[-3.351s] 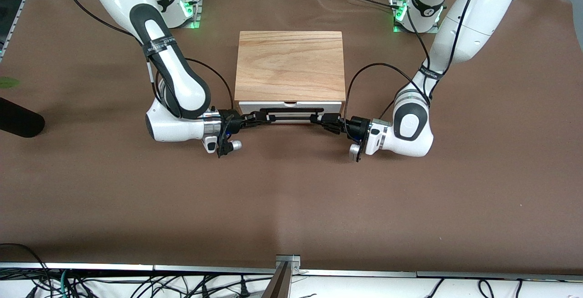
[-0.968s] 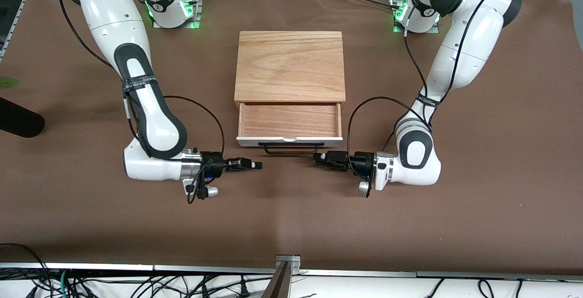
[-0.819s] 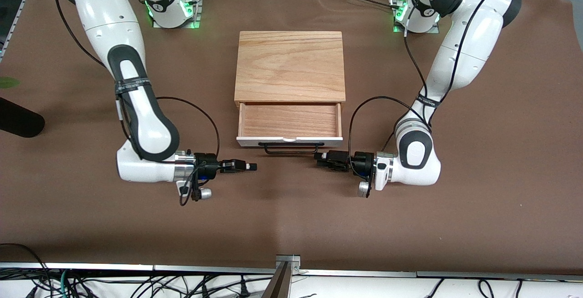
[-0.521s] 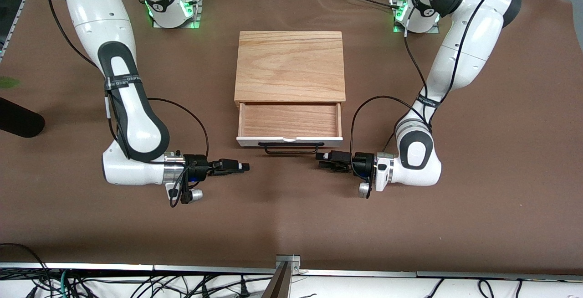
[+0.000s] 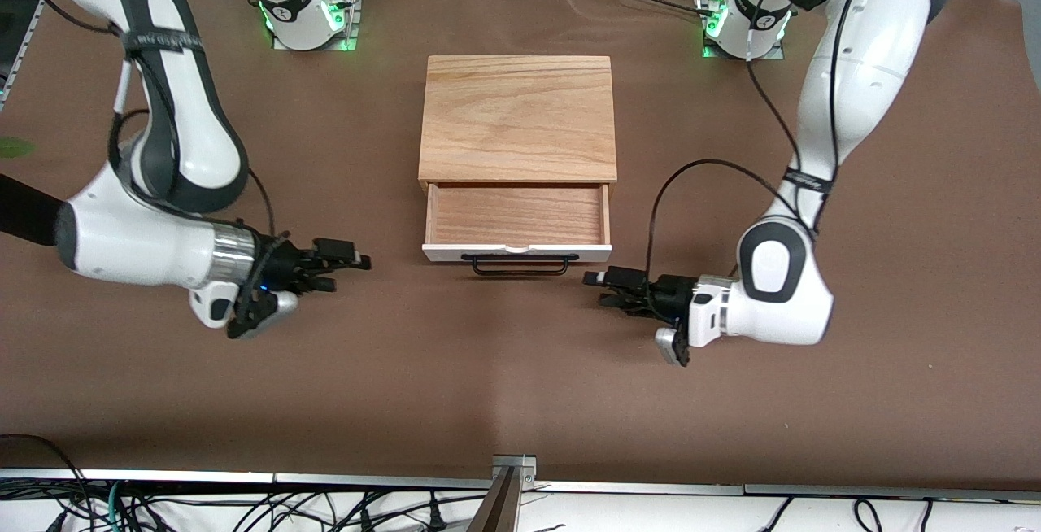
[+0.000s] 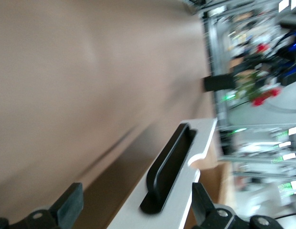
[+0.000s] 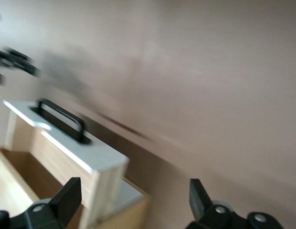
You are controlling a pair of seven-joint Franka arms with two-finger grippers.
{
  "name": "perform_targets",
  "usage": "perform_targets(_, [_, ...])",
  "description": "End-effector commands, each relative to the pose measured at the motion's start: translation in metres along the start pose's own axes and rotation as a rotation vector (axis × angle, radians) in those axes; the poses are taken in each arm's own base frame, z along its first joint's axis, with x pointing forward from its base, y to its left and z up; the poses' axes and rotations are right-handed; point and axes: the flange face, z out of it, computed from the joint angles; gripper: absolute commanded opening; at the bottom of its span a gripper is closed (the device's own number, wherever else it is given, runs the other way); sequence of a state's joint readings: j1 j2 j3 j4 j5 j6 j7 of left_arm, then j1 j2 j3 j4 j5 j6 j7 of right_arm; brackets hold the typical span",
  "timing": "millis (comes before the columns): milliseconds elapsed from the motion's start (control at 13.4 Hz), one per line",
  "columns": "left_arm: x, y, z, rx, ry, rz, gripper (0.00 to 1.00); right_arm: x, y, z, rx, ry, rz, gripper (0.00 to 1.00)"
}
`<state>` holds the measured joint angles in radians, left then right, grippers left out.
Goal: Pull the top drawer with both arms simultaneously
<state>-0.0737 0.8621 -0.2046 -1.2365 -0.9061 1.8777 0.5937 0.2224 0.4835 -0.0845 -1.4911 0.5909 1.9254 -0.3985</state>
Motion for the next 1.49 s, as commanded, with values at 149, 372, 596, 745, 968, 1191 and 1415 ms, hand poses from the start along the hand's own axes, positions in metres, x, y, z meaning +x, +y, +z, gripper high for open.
perform_targets(149, [-0.008,0.078,-0.104,0.374,-0.115,0.194,1.00,-0.056,0.018,-0.087,-0.221,0.000,-0.034,1.00])
perform_targets(372, [-0.018,0.115,-0.164,0.474,-0.114,0.234,1.00,-0.076,0.019,-0.130,-0.354,-0.009,0.019,1.00])
perform_targets(596, [-0.036,0.144,-0.237,0.548,-0.059,0.217,1.00,-0.096,0.004,-0.159,-0.406,-0.039,0.121,1.00])
perform_targets(745, [-0.045,0.164,-0.272,0.592,-0.005,0.221,1.00,-0.104,-0.002,-0.174,-0.442,-0.049,0.116,1.00])
perform_targets(968, [-0.060,0.189,-0.309,0.674,0.027,0.227,1.00,-0.111,-0.007,-0.186,-0.478,-0.052,0.149,1.00])
perform_targets(1191, [-0.078,0.218,-0.314,0.832,-0.109,0.240,1.00,-0.113,-0.008,-0.190,-0.480,-0.053,0.172,1.00])
perform_targets(1415, [-0.097,0.243,-0.312,0.871,-0.145,0.078,1.00,-0.110,-0.011,-0.195,-0.482,-0.053,0.197,1.00])
